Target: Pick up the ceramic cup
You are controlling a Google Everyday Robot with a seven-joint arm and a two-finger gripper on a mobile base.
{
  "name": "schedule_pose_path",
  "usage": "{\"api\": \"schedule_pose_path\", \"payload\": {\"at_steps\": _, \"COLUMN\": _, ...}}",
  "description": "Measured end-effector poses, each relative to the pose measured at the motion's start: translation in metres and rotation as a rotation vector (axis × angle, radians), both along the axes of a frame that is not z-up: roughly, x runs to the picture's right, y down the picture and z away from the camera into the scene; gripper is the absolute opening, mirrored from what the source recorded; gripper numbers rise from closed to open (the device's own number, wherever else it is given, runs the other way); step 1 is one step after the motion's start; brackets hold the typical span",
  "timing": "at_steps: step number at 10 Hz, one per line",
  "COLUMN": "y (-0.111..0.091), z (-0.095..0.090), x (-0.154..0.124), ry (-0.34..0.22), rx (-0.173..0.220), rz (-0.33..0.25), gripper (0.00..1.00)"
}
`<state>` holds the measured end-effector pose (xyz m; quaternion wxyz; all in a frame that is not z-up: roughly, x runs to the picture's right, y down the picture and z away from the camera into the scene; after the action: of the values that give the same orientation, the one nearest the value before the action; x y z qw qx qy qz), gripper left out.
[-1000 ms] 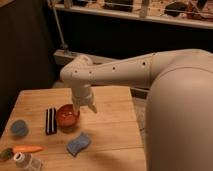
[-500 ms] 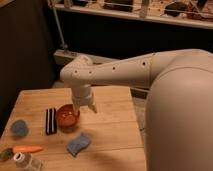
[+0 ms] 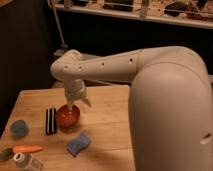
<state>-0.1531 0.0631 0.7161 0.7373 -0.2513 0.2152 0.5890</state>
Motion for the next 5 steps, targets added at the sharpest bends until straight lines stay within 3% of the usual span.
{"api": "schedule_pose_path", "payload": {"at_steps": 2, "y": -0.015, "z": 0.003, "x": -0.038, "ry": -0.039, "rx": 0.016, "rz": -0.077, "gripper": 0.65}}
{"api": "schedule_pose_path", "payload": {"at_steps": 5, "y": -0.023, "z": 0.004, "x": -0.131, "ry": -0.15, "rx": 0.018, "rz": -0.237, "gripper": 0.65}}
